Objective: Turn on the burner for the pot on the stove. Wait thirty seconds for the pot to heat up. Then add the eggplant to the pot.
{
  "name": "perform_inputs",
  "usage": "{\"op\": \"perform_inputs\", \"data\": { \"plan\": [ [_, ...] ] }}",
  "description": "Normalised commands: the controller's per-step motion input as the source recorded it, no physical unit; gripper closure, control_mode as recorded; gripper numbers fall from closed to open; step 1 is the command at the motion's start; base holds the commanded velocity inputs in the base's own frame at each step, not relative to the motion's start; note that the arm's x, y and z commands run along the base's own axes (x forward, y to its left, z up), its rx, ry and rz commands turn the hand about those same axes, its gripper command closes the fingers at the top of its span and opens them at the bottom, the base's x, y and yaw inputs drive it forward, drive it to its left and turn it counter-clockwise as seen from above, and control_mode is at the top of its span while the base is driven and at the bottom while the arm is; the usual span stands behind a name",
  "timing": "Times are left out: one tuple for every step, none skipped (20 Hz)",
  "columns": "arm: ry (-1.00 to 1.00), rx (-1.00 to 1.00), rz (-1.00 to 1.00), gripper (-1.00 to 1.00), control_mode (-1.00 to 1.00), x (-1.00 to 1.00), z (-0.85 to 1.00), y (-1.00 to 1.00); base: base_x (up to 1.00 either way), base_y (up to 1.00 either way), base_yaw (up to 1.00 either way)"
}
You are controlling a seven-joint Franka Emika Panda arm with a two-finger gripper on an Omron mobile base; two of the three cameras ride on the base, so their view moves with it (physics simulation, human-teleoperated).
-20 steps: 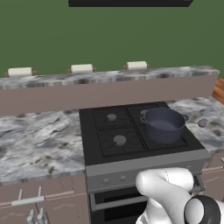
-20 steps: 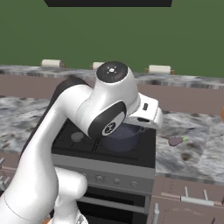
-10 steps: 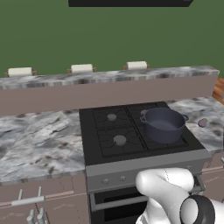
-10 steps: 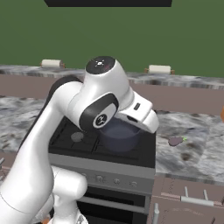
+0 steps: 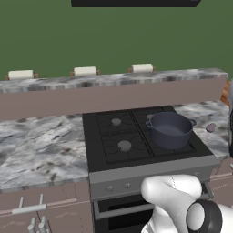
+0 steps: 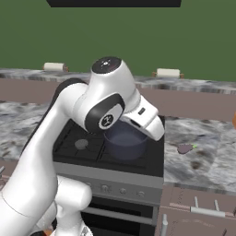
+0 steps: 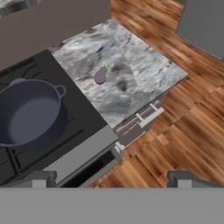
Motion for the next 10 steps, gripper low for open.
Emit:
{"op": "perform_inputs", "data": {
  "plan": [
    [0.0,0.0,0.0,-1.0,-1.0,0.19,0.0,-0.05,0.0,0.0,0.0],
    [0.0,0.0,0.0,-1.0,-1.0,0.22,-0.01,-0.06,0.0,0.0,0.0],
    [0.0,0.0,0.0,-1.0,-1.0,0.26,-0.02,-0.09,0.0,0.0,0.0],
    [0.0,0.0,0.0,-1.0,-1.0,0.26,-0.03,-0.11,0.0,0.0,0.0],
    [0.0,0.0,0.0,-1.0,-1.0,0.29,-0.03,-0.11,0.0,0.0,0.0],
    [0.0,0.0,0.0,-1.0,-1.0,0.31,-0.06,-0.11,0.0,0.0,0.0],
    [0.0,0.0,0.0,-1.0,-1.0,0.33,-0.06,-0.11,0.0,0.0,0.0],
    [0.0,0.0,0.0,-1.0,-1.0,0.34,-0.07,-0.14,0.0,0.0,0.0],
    [0.0,0.0,0.02,-1.0,-1.0,0.33,-0.09,-0.18,0.0,0.0,0.0],
    [0.0,0.0,0.03,-1.0,-1.0,0.32,-0.09,-0.2,0.0,0.0,0.0]
  ]
}}
